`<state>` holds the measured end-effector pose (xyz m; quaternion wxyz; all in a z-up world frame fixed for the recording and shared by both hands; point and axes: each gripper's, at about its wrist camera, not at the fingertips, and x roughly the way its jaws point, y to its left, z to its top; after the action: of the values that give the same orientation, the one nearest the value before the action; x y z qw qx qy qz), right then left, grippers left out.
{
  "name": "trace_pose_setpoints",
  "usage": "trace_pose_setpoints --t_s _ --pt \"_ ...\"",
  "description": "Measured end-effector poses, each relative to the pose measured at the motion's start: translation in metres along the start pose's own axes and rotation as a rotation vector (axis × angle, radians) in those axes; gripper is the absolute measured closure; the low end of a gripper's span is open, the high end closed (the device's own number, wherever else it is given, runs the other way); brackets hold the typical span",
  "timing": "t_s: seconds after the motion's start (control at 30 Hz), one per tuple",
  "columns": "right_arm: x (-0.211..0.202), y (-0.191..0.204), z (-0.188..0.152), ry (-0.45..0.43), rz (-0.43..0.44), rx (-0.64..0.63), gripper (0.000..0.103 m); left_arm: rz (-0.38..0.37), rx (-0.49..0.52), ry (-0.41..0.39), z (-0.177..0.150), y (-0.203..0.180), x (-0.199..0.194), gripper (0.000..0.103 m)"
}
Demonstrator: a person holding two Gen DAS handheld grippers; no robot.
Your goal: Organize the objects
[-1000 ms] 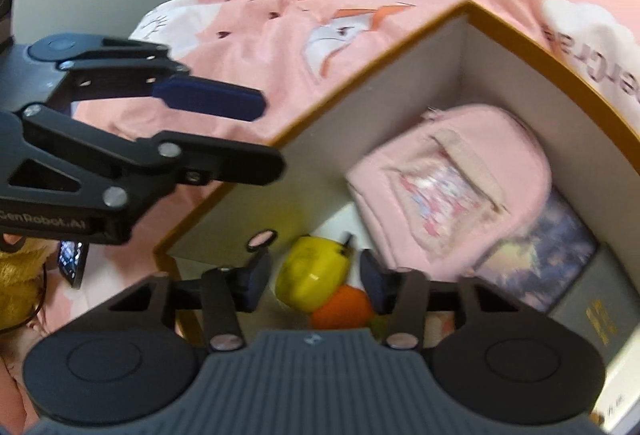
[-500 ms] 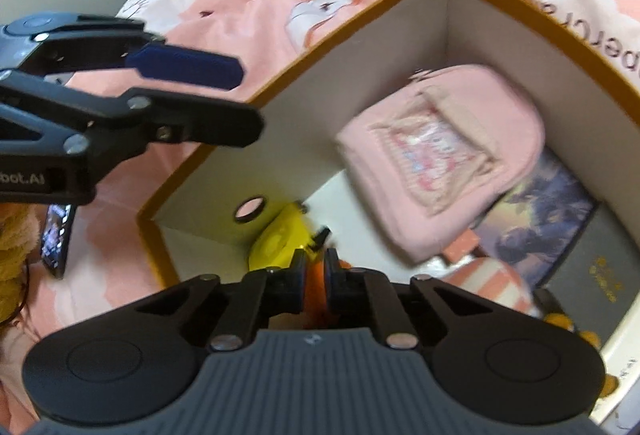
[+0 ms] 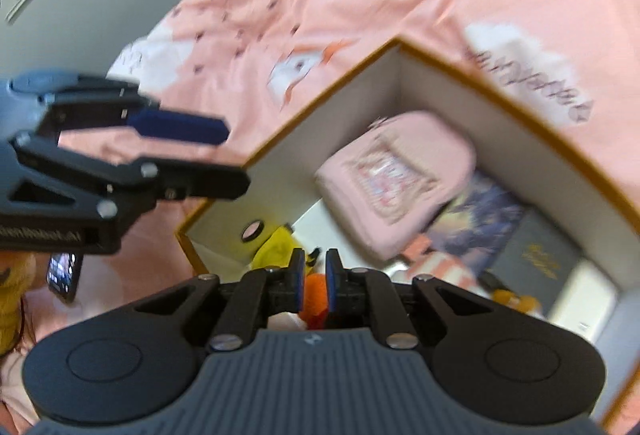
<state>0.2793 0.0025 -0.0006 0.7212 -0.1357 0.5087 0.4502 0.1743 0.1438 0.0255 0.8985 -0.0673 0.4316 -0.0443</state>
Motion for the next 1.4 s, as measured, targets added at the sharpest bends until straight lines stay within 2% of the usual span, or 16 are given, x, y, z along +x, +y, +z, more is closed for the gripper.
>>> trace_pose_setpoints --t_s 0.13,0.23,0.3,0.47,0.53,0.57,0.63,0.77,0.8,0.97,1.17,1.4 --pt "-0.051 -0.005 -0.015 -0.121 -0.086 0.088 0.083 0.005 0.024 -0.071 0.000 -0.019 -0.018 0.055" --pt "-0.081 -0.004 -0.028 -0.221 -0.160 0.155 0.077 0.041 0.059 -0.142 0.000 -0.037 -0.033 0.055" --pt "-0.101 -0.003 -0.045 -0.287 -0.214 0.202 0.069 0.059 0.071 -0.187 0.000 -0.050 -0.040 0.055" --pt "-0.136 0.005 -0.091 -0.448 -0.307 0.334 0.060 0.094 0.075 -0.275 -0.007 -0.077 -0.047 0.055" --pt "-0.142 0.014 -0.109 -0.497 -0.349 0.352 0.055 0.138 0.107 -0.317 -0.014 -0.089 -0.046 0.049" --pt "-0.143 0.018 -0.116 -0.520 -0.368 0.360 0.052 0.161 0.117 -0.325 -0.017 -0.093 -0.046 0.045" --pt "-0.143 0.028 -0.130 -0.564 -0.406 0.367 0.050 0.193 0.115 -0.324 -0.022 -0.101 -0.044 0.044" --pt "-0.142 0.043 -0.155 -0.651 -0.440 0.413 0.029 0.164 0.059 -0.295 -0.036 -0.104 -0.042 0.044" --pt "-0.140 0.046 -0.160 -0.667 -0.449 0.423 0.023 0.164 0.045 -0.291 -0.041 -0.104 -0.042 0.044" --pt "-0.127 0.055 -0.180 -0.704 -0.500 0.462 0.015 0.191 0.049 -0.289 -0.066 -0.110 -0.045 0.044" --pt "-0.110 0.060 -0.194 -0.698 -0.519 0.462 0.014 0.209 0.048 -0.274 -0.085 -0.115 -0.036 0.043" --pt "-0.095 0.061 -0.195 -0.681 -0.541 0.436 0.013 0.215 0.032 -0.286 -0.090 -0.111 -0.029 0.043"
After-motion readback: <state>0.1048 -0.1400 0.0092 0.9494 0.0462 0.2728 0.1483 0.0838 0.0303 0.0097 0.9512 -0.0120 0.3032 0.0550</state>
